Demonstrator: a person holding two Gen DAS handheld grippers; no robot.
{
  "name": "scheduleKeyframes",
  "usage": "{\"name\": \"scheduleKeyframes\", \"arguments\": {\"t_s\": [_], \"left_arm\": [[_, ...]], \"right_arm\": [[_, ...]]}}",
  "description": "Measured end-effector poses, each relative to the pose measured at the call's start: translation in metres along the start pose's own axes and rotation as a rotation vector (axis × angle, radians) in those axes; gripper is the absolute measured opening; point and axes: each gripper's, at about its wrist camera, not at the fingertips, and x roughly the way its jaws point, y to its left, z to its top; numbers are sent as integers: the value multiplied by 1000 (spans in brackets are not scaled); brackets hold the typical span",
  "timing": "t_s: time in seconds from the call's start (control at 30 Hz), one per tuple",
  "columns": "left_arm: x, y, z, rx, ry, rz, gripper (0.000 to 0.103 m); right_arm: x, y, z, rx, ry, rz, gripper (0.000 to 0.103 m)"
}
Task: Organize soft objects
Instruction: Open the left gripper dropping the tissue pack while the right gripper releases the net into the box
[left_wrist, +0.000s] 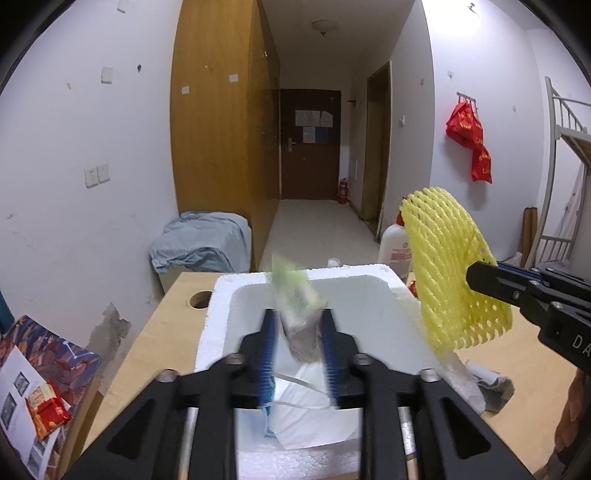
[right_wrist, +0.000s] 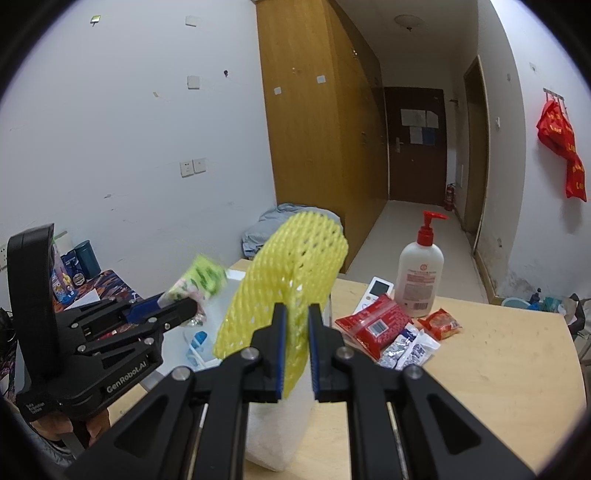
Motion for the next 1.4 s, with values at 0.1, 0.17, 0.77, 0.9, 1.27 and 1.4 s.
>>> {"name": "scheduleKeyframes", "arguments": {"t_s": [0.1, 0.17, 0.77, 0.9, 1.27, 1.4], "left_arm": [[-6, 5, 0, -23, -42, 14, 95], [-12, 6, -1, -26, -70, 25, 99], [-40, 30, -5, -45, -114, 110, 99], [-45, 42, -7, -61, -111, 139, 99], [-56, 55, -12, -68, -125, 164, 99], [-59, 61, -13, -87, -130, 164, 99]], "right_arm": [[0, 0, 0, 0, 1, -2, 14], [-1, 0, 0, 0, 0, -4, 14], [6, 15, 3, -14, 16, 11, 14], [11, 24, 3, -23, 23, 23, 14], [25, 44, 3, -33, 46, 55, 17], [27, 45, 3, -24, 45, 61, 89]]}}
